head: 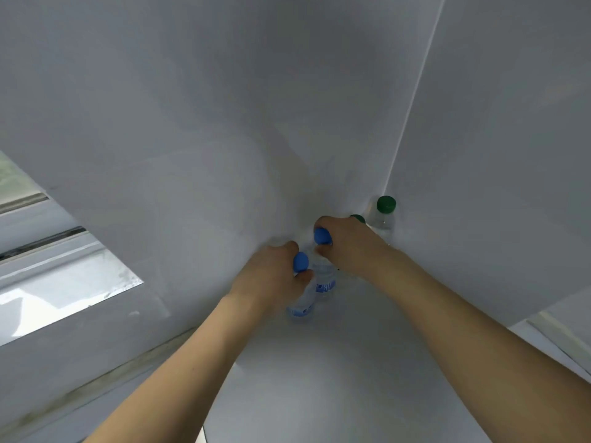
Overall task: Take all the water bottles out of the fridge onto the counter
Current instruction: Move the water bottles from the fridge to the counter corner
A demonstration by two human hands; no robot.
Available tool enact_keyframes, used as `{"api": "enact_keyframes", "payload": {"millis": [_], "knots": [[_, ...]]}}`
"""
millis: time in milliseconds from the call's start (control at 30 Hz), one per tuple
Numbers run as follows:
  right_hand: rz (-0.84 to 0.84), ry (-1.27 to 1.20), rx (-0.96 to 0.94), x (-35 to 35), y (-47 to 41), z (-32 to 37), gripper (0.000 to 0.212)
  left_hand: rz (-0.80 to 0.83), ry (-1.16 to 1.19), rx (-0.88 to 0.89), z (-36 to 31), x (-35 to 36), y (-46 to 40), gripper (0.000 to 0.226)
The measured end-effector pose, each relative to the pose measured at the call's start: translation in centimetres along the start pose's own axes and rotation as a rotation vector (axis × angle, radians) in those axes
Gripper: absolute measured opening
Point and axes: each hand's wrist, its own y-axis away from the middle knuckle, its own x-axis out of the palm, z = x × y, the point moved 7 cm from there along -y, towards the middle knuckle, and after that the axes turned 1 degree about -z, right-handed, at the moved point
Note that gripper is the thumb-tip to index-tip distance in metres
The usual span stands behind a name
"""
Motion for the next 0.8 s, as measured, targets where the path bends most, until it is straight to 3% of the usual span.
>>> {"api": "enact_keyframes", "payload": {"millis": [267,800], "knots": [[-0.018,-0.039,-0.01,-0.1,0.0,-0.1,0.02,-0.069,0.075,-0.018,0.7,-1.1,-0.7,0.021],[-0.04,-0.011,0.006,0.1,-0.1,-0.7,0.022,-0.026,0.16,-0.034,1.2,0.3,-1.7,0.02]]}}
